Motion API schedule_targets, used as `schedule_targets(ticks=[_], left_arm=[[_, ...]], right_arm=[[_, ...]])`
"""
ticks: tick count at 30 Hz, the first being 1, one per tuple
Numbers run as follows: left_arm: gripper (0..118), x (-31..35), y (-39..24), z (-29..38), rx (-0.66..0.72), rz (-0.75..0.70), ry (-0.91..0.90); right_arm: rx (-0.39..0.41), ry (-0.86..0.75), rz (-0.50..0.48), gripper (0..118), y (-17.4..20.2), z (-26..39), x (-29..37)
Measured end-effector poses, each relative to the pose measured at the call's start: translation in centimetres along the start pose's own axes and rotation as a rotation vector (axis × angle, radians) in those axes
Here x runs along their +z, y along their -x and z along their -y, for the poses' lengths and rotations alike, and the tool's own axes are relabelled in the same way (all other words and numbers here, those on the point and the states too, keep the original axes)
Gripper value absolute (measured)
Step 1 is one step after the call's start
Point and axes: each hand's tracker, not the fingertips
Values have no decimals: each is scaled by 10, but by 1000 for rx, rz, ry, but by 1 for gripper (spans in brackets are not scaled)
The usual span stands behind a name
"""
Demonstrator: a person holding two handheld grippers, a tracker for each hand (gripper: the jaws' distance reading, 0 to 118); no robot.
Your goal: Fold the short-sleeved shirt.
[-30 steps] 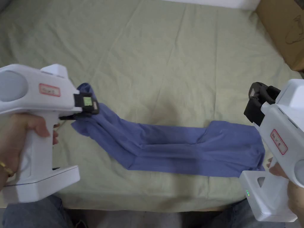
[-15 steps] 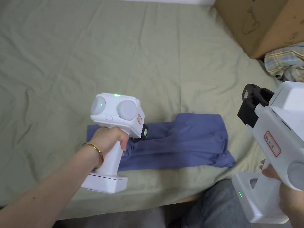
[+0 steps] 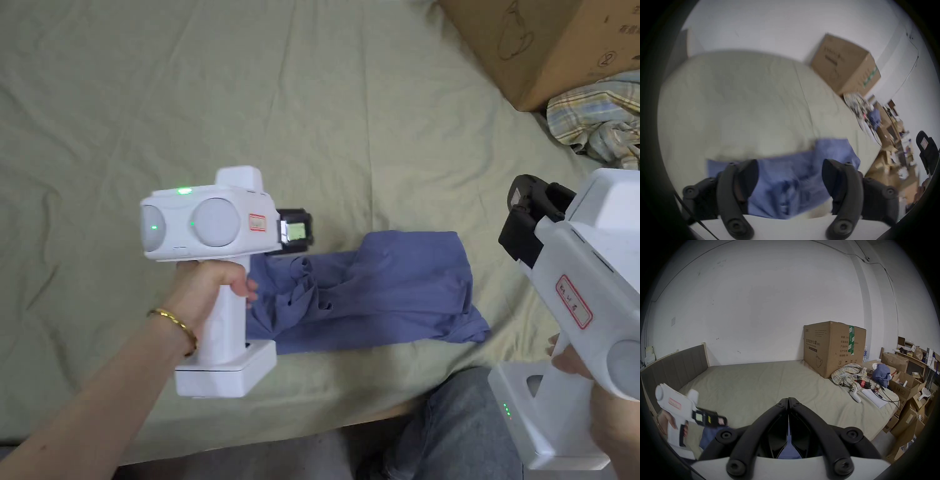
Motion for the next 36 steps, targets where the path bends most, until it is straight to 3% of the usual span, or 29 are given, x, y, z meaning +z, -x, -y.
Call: schedule_targets(ticks=[3,4,6,11,16,21,24,30,31,32,33,34,36], left_arm=[[23,18,8,9,-163,-177,-76],[11,18,12,16,-190,-201,-69],[1,11,16,31,-184,-182,-11],[0,-27,-3,82,-179,-120,120],[0,-51,-44,117,-307,-45,190],[0,-63,-72,126,-401,-77,217],[0,-57,-81,118,-415,6,231],[0,-6,-60,54,-155,207,64],[2,4,-47,39,-98,236,22],[11,13,-33,25,-45,254,-12],[28,21,-17,12,7,288,-32],[63,27,0,1,67,314,-36],[108,34,36,-14,153,349,-10]], right_arm=[[11,-7,-18,0,3,-1,-2],[13,-9,-24,0,4,-1,-2],[15,-11,-34,0,5,-1,-3],[20,-4,-33,0,6,1,-1],[35,13,-5,0,-4,3,4],[12,11,29,0,-16,3,10],[2,13,41,0,-19,3,11],[4,0,39,0,-17,-5,12],[8,-6,36,0,-16,-7,12],[10,-14,33,0,-15,-9,12],[12,-22,28,0,-13,-11,12],[13,-30,24,0,-11,-13,13],[19,-45,16,0,-7,-16,13]])
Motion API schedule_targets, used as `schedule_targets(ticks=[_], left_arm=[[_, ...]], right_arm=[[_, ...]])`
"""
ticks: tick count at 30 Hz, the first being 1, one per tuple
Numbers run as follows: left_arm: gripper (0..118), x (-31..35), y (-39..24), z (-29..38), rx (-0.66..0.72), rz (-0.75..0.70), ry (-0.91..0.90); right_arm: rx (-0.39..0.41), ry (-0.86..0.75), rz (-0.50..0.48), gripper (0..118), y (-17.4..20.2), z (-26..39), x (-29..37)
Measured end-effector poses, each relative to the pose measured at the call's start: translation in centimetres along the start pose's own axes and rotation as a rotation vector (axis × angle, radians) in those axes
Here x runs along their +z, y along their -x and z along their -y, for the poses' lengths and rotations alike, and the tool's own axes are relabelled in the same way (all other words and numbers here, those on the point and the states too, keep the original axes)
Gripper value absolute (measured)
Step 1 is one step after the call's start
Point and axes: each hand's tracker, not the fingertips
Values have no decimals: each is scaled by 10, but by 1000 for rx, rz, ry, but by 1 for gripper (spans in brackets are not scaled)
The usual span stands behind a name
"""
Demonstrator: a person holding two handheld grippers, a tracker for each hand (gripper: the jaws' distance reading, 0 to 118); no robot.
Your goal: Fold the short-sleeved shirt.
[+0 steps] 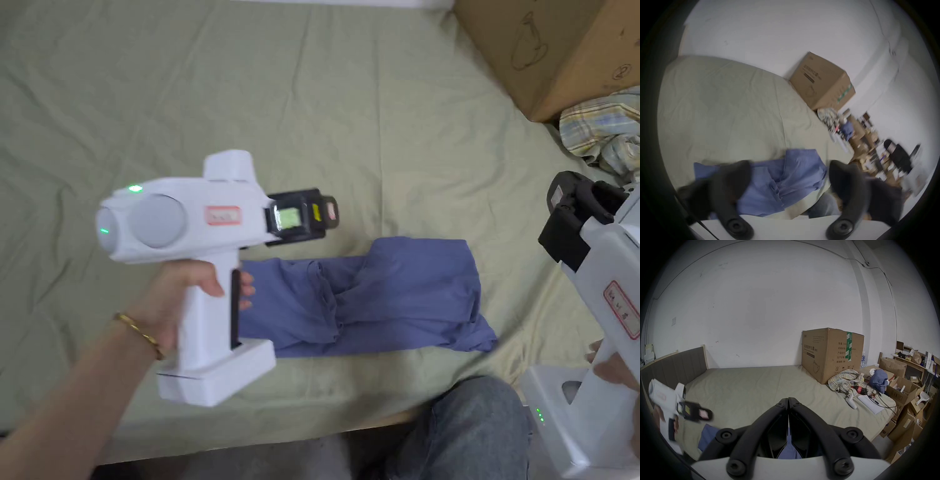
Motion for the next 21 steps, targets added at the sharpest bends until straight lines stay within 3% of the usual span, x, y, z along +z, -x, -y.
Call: schedule_targets(ticks=[1,10,14,16,21], left_arm=[[118,10,14,-6,37,20,0],[118,30,137,30,447,18,103],[117,18,160,57,465,-11,208],[110,14,165,63,476,1,219],[100,0,172,71,560,137,204]], right_arm=[[4,-4,-5,0,3,-2,0],[42,8,-49,0,20,-3,-7],[60,27,-35,0,25,-2,-12],[53,32,-31,0,25,-2,-13],[75,52,-19,0,30,-1,-17]])
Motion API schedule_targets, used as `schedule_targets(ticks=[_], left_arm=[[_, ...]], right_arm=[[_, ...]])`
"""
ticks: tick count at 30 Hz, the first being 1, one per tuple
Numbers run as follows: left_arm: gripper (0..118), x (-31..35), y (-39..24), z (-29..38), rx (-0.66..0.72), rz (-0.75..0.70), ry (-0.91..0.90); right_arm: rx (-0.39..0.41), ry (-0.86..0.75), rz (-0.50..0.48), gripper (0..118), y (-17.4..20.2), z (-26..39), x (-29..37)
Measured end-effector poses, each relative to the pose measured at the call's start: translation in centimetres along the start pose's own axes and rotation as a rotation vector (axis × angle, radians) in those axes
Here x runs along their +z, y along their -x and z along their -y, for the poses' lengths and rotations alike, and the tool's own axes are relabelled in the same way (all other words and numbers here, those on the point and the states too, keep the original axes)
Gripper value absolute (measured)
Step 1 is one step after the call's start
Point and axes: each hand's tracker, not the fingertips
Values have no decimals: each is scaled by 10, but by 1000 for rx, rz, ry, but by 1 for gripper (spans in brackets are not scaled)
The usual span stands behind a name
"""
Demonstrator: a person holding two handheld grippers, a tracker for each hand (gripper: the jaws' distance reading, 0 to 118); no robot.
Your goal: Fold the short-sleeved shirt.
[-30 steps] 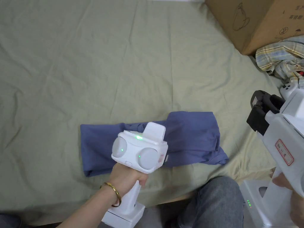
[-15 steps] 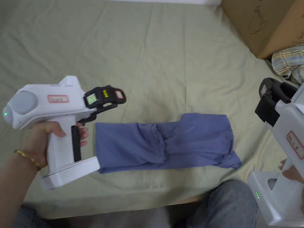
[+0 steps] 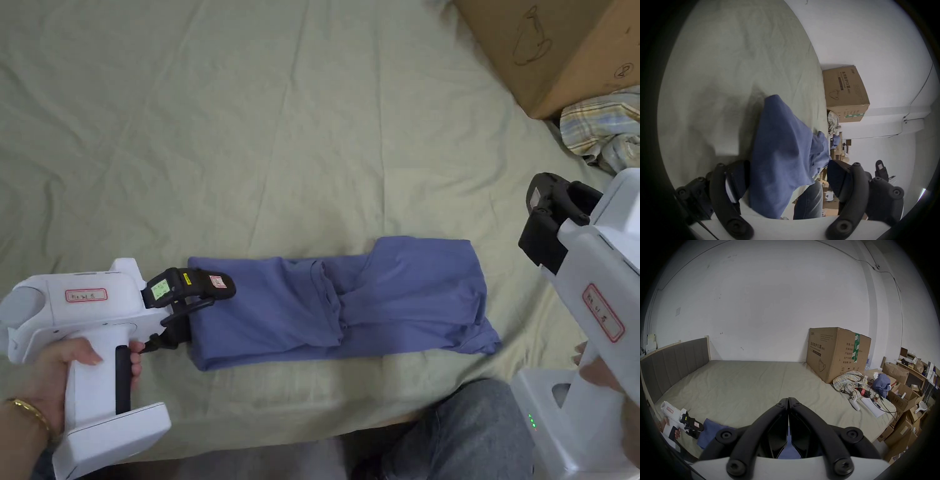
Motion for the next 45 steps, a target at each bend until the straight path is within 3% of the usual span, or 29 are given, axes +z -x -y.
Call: schedule_targets(ticks=[3,5,6,7,8,9,18,26,30,36,41,45], left_arm=[[92,-16,-1,-3,-36,-48,46],[76,-20,-6,-6,-65,-78,45],[65,-21,-9,-6,-88,-119,50],[38,-23,-13,-6,-127,-182,47],[18,-26,-13,-3,-162,-235,49],[14,-28,-17,-2,-178,-254,60],[8,15,-66,-5,-229,-362,32],[8,112,-88,-19,-314,-782,-117],[8,125,-120,-6,-393,-940,-218],[8,67,-164,31,-485,-814,-145],[8,-13,-191,55,-691,-865,-72],[9,-77,-187,66,-726,-867,32]], right_arm=[[14,14,4,0,4,1,-1],[22,20,4,0,6,2,-2],[26,24,4,0,5,4,-3],[29,28,4,0,6,5,-4],[31,33,1,0,6,5,-6],[32,38,-2,0,7,6,-8],[64,25,-39,0,18,4,-11],[44,-9,-77,0,17,1,-7],[35,-15,-89,0,15,4,-6],[2,-22,-93,0,12,4,-6],[-19,-33,-69,0,6,1,-1],[-33,-38,-34,0,1,0,0]])
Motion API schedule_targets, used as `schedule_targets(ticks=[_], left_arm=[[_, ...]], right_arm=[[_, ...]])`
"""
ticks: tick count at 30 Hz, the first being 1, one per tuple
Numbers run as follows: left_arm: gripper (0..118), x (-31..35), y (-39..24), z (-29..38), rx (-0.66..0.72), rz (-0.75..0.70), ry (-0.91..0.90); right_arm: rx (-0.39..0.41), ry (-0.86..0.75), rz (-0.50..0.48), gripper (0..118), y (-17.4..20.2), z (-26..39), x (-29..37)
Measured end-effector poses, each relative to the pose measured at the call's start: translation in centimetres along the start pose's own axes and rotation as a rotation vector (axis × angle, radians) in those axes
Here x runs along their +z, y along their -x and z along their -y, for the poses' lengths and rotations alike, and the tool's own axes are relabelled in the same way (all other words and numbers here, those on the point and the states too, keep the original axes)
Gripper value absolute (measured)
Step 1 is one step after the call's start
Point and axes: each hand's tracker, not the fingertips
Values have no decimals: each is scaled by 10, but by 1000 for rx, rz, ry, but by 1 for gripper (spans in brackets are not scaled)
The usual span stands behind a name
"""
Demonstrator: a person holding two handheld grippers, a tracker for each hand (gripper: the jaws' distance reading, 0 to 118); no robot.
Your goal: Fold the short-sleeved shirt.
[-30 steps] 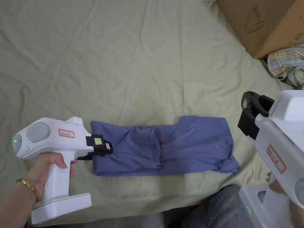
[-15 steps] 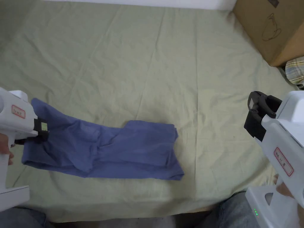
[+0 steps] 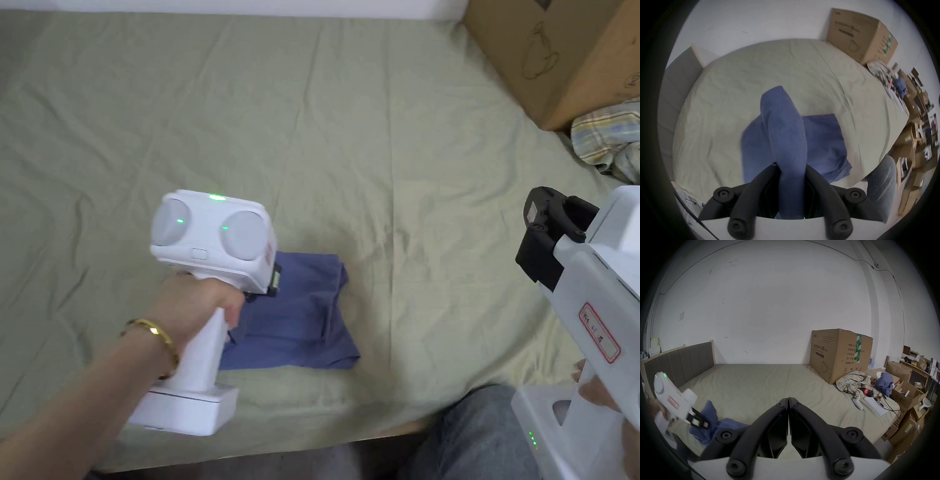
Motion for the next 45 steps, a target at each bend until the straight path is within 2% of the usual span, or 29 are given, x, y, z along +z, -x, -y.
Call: schedule_targets(ticks=[1,3,4,5,7,10,12,14,15,17,19,20,21,22,27,29,32,36,39,40,42,45], left_arm=[[10,-13,-10,-1,-8,4,27],[26,-42,-27,-1,-8,19,60],[49,-52,-33,-1,-5,37,76],[68,-61,-38,0,-1,85,90],[89,-67,-47,5,17,146,115],[91,-55,-39,3,24,235,91],[91,-35,-26,-2,38,275,10],[90,-10,-7,-6,79,266,-130],[83,3,2,-6,101,254,-201],[50,15,15,-1,125,162,-320],[11,14,16,6,118,61,-373],[5,9,17,9,117,23,-379],[2,2,17,13,114,-2,-378],[0,-6,15,17,105,34,-357],[0,-54,-19,36,95,50,-338],[0,-72,-38,40,46,60,-313],[0,-93,-59,43,-42,-5,-270],[0,-110,-69,45,-135,-64,-252],[0,-97,-60,35,-121,-26,-234],[0,-87,-52,32,-64,26,-252],[0,-56,-34,30,37,93,-359],[0,2,-4,34,49,44,-589]], right_arm=[[-4,1,9,0,2,0,-3],[-13,5,30,0,-2,1,-2],[-15,5,40,0,-4,1,-1],[-19,7,49,0,-7,1,-1],[-25,12,63,0,-10,1,-2],[-30,14,77,0,-12,0,-4],[-45,11,75,0,-12,-1,-7],[-54,12,68,0,-9,-2,-10],[-53,11,64,0,-7,-3,-11],[-46,2,56,0,-6,-3,-10],[-46,-1,42,0,-6,-3,-10],[-42,-1,33,0,-5,-3,-10],[-35,0,27,0,-21,6,32],[-30,0,24,0,-23,8,37],[-6,16,6,0,-14,12,30],[-2,24,5,0,-13,11,30],[4,34,6,0,-13,11,28],[6,44,5,0,-32,22,18],[11,48,-5,0,-20,20,17],[15,47,-11,0,-19,20,15],[20,39,-34,0,-7,16,16],[25,19,-73,0,12,9,11]])
